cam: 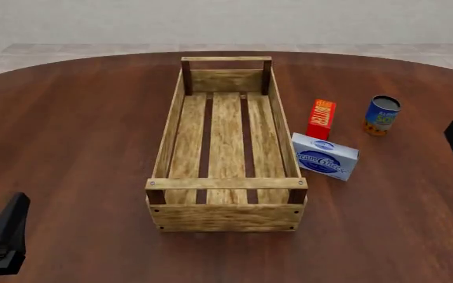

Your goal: Pick up the cream cheese and put it in the tray.

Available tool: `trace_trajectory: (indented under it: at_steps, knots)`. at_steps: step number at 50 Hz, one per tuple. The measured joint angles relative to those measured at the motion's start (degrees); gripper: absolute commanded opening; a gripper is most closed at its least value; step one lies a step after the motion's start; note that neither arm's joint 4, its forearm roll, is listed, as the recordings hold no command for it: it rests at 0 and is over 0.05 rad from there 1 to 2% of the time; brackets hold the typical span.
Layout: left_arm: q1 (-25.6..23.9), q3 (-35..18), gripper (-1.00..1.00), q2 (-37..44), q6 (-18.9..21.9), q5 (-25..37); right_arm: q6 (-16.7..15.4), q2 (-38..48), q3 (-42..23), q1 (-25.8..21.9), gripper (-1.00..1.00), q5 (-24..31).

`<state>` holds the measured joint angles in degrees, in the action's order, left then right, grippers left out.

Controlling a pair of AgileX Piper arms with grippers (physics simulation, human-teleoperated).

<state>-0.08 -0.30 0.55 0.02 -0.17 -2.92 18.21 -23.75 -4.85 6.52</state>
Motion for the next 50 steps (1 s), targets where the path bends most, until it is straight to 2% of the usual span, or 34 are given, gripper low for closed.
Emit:
trace_trajectory:
  at_steps: [14, 29, 50]
  knots:
    - [0.0, 0.0, 1.00, 0.0, 0.0, 0.0, -2.6, 10.5, -5.6, -2.8, 1.00, 0.1]
    - [0.0, 0.0, 1.00, 0.2, 0.0, -0.2, -5.6, 20.7, -11.2, -6.1, 1.00, 3.5]
    - [-0.1, 0.0, 1.00, 0.1, 0.0, -0.1, -13.5, 32.3, -19.0, -7.9, 1.00, 12.0]
